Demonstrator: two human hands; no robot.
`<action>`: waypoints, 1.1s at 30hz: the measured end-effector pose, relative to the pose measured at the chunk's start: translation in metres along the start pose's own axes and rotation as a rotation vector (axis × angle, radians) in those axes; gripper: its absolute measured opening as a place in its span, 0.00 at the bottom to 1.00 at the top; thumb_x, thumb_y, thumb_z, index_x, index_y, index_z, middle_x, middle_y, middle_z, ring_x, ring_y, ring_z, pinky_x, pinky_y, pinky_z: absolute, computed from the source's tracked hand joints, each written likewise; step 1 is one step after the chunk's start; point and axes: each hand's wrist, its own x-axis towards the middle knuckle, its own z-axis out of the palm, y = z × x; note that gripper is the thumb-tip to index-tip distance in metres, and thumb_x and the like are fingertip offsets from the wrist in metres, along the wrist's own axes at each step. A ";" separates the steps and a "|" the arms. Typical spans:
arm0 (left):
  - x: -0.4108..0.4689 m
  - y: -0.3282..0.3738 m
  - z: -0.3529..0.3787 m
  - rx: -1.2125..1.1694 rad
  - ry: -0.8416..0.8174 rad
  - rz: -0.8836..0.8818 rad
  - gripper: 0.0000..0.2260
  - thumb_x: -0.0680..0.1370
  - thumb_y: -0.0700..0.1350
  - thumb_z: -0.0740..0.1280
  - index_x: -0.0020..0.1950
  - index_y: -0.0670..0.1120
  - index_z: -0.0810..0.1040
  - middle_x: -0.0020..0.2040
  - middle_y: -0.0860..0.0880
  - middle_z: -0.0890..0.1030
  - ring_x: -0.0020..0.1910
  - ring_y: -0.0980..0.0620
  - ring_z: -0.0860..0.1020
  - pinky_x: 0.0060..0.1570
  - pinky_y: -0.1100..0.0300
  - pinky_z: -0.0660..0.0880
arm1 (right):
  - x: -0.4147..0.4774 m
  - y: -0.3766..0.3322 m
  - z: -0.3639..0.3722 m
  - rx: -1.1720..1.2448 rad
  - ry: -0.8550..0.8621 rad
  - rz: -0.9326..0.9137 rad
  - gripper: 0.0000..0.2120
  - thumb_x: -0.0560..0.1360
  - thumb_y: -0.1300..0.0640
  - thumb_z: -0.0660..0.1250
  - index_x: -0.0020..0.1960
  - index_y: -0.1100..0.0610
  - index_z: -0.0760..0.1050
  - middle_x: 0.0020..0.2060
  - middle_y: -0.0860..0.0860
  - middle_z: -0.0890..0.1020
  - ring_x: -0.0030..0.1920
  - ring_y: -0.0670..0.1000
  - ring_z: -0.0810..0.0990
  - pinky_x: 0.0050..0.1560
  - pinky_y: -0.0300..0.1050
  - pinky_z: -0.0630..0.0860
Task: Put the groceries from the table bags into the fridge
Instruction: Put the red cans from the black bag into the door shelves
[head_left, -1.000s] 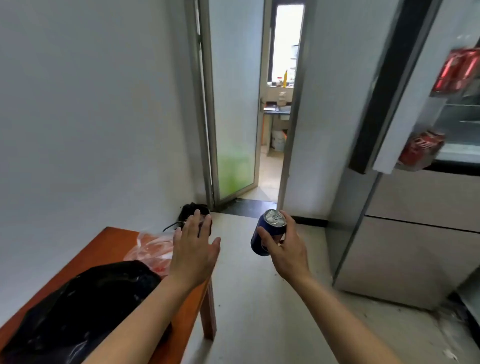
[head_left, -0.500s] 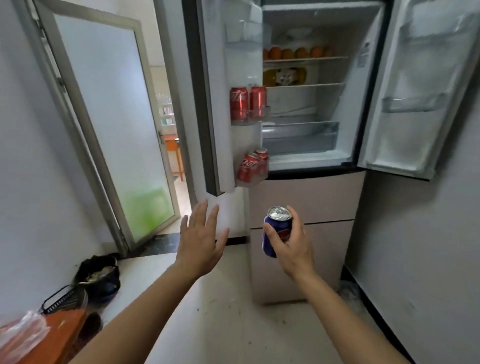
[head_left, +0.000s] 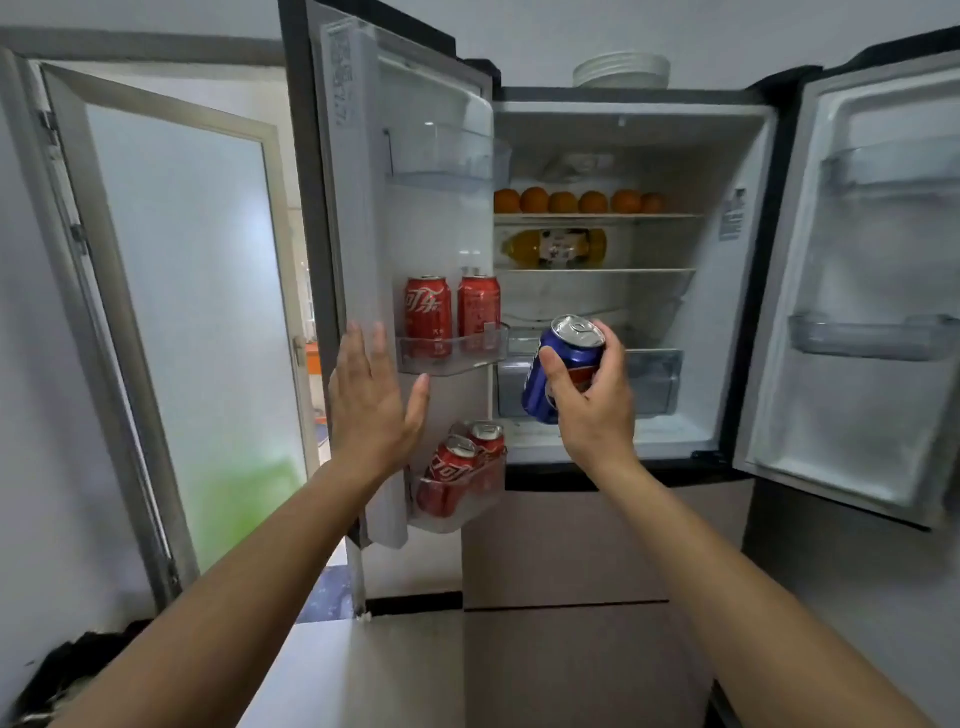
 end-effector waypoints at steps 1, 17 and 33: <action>0.019 0.000 0.001 0.009 0.047 -0.010 0.35 0.82 0.58 0.58 0.81 0.47 0.44 0.81 0.44 0.42 0.80 0.45 0.43 0.77 0.46 0.48 | 0.021 -0.007 0.008 0.037 0.002 -0.035 0.37 0.73 0.30 0.64 0.75 0.46 0.61 0.67 0.48 0.75 0.65 0.51 0.75 0.64 0.57 0.76; 0.109 0.001 0.021 0.078 0.225 -0.020 0.40 0.79 0.40 0.60 0.80 0.47 0.35 0.81 0.46 0.36 0.80 0.48 0.39 0.77 0.47 0.45 | 0.271 -0.125 0.074 0.495 0.151 -0.488 0.35 0.78 0.52 0.70 0.73 0.68 0.57 0.71 0.62 0.69 0.68 0.58 0.73 0.60 0.36 0.76; 0.116 -0.014 0.038 0.068 0.340 -0.011 0.43 0.76 0.35 0.64 0.81 0.46 0.38 0.82 0.44 0.43 0.80 0.46 0.46 0.76 0.53 0.49 | 0.316 -0.135 0.118 0.133 -0.324 -0.301 0.25 0.77 0.39 0.66 0.69 0.50 0.65 0.59 0.49 0.73 0.59 0.53 0.76 0.62 0.52 0.76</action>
